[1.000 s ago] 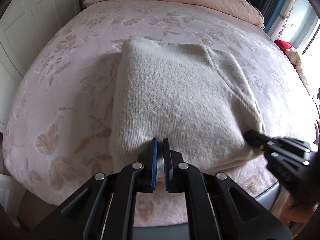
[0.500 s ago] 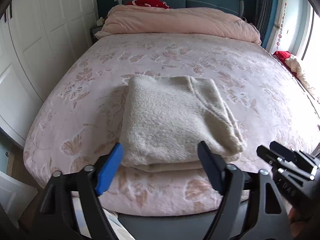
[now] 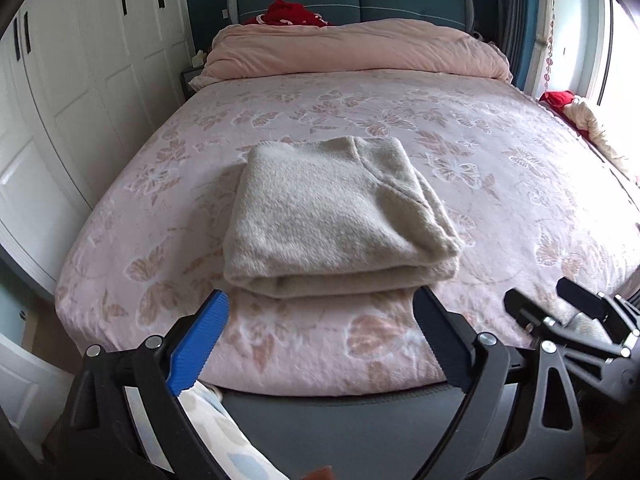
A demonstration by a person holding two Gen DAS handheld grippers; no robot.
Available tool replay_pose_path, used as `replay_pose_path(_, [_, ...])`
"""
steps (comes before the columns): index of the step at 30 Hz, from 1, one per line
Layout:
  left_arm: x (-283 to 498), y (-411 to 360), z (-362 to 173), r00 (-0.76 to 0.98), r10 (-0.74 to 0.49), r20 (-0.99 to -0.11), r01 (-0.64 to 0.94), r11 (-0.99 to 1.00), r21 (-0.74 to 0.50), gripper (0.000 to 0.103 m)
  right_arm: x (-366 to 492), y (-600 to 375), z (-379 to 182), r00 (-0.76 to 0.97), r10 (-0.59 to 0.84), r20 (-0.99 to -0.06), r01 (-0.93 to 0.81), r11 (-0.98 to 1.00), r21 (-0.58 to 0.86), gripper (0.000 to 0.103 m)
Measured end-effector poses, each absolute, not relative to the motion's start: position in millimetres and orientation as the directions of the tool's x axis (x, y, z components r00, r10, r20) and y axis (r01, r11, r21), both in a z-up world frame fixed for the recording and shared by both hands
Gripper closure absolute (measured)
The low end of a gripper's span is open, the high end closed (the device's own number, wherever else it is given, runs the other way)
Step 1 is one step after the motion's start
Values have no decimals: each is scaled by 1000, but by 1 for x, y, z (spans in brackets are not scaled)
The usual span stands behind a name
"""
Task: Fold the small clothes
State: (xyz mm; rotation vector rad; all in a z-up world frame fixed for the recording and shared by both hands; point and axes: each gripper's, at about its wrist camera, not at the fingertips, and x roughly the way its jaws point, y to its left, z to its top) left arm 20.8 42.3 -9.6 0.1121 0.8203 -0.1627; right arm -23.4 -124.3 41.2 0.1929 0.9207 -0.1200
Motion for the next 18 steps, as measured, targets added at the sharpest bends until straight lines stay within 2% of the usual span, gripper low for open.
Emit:
replay_pose_path(5, [7, 33, -11, 698, -62, -713, 183, 979, 93, 12, -33, -124, 43, 602, -33, -798, 189, 977, 102, 29])
replay_pose_path(18, [6, 38, -20, 685, -51, -727, 141, 988, 64, 12, -32, -120, 36, 579, -61, -813, 205, 976, 73, 28])
